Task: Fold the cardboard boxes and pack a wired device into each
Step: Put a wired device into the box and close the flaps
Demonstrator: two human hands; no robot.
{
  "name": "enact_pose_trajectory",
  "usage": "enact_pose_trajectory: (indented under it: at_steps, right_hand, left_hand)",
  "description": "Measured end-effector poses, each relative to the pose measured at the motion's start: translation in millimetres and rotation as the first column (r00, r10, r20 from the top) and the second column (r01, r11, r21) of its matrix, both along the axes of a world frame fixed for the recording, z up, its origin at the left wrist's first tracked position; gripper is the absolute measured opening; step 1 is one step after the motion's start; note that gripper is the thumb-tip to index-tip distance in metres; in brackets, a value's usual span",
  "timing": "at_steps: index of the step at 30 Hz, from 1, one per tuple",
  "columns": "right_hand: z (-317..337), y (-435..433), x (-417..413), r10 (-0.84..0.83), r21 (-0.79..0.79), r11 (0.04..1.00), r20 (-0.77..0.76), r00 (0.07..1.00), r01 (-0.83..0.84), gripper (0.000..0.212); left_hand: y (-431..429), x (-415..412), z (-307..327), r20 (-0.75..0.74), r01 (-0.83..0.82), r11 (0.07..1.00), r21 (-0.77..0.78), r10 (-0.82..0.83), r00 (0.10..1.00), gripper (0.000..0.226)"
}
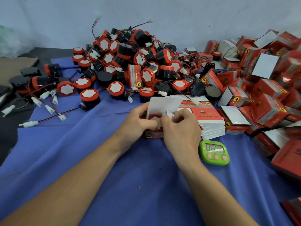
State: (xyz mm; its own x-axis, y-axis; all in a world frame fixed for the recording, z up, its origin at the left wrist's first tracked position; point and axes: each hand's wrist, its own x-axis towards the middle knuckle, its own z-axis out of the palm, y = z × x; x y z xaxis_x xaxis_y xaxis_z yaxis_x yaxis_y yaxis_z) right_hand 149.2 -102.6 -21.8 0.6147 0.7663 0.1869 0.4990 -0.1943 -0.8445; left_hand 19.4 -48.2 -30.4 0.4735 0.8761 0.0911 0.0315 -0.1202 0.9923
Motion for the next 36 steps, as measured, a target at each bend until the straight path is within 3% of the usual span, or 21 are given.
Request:
enact_pose_trajectory:
  at_steps: [3, 7, 11, 16, 20, 22, 27, 32, 34, 36]
  right_hand:
    - [-2, 1, 0, 0.047, 0.013, 0.999, 0.052, 0.998, -0.047, 0.020]
    - [0, 3, 4, 0.055, -0.004, 0.998, 0.123, 0.991, -0.055, 0.018]
    - [-2, 3, 5, 0.088, 0.003, 0.996, 0.162, 0.983, -0.089, 0.020]
    - [-4, 1, 7, 0.127, -0.015, 0.992, 0.125, 0.984, -0.126, 0.020]
    - [-2, 1, 13, 0.076, 0.092, 0.992, 0.075, 0.994, -0.083, 0.019]
    - [-1, 2, 17, 0.088, 0.048, 0.995, 0.096, 0.992, -0.093, 0.024]
    - [1, -1, 17, 0.193, 0.015, 0.981, 0.041, 0.980, -0.194, 0.025]
    - [9, -5, 16, 0.377, 0.170, 0.919, -0.108, 0.920, -0.357, 0.014]
    - [8, -5, 16, 0.379, 0.193, 0.912, -0.059, 0.923, -0.362, 0.013]
    - [6, -5, 16, 0.346, 0.154, 0.922, 0.087, 0.934, -0.356, 0.009]
  left_hand:
    - [-1, -1, -1, 0.103, 0.088, 0.994, -0.058, -0.082, 0.991, 0.075]
    - [-1, -1, -3, 0.182, 0.121, 0.988, -0.100, -0.101, 0.978, 0.063]
    - [2, 4, -8, 0.051, -0.009, 0.999, -0.052, 0.012, 0.999, 0.047]
    - [4, 2, -9, -0.002, -0.052, 0.996, -0.067, 0.052, 0.999, 0.039]
    - [2, 6, -8, -0.133, -0.159, 0.987, -0.020, 0.155, 0.979, 0.036]
    - [3, 7, -7, -0.153, -0.185, 0.982, -0.034, 0.177, 0.972, 0.036]
    - [1, 10, -5, -0.169, -0.225, 0.974, -0.016, 0.219, 0.961, 0.036]
    - [1, 12, -9, -0.157, -0.263, 0.964, -0.037, 0.254, 0.954, 0.031]
    - [0, 12, -8, -0.151, -0.249, 0.968, -0.027, 0.243, 0.958, 0.031]
    - [0, 12, -8, -0.159, -0.239, 0.971, -0.003, 0.235, 0.959, 0.030]
